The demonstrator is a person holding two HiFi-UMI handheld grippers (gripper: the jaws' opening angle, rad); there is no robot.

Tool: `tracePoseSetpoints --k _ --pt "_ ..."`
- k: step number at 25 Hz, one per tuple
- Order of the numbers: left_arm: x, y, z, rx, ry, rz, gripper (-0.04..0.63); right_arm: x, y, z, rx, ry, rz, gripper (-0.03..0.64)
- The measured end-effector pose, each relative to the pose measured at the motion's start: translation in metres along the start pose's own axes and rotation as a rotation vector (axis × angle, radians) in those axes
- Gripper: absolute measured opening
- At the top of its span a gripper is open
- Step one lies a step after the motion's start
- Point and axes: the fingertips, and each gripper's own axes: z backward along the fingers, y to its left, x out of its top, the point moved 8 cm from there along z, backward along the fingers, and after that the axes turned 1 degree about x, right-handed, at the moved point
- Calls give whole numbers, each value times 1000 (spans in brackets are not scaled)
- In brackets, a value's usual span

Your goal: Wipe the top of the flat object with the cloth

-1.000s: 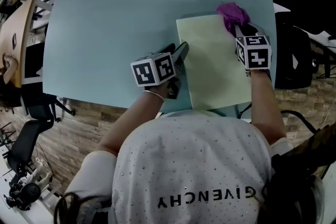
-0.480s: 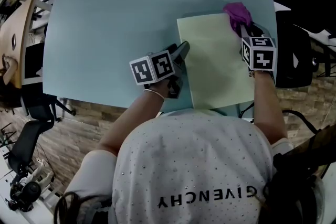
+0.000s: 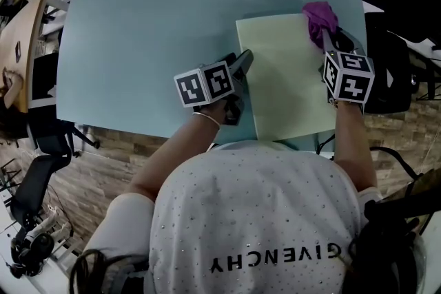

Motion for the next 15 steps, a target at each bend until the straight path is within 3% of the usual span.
tracePoseSetpoints --k 4,10,15 --pt "-1 1 -2 -6 -2 0 225 13 36 8 153 -52 -19 71" --pt "0 4 0 -26 0 27 225 21 111 20 346 -50 94 71" --pt "-3 4 -5 -37 0 39 225 7 149 20 436 6 168 71"
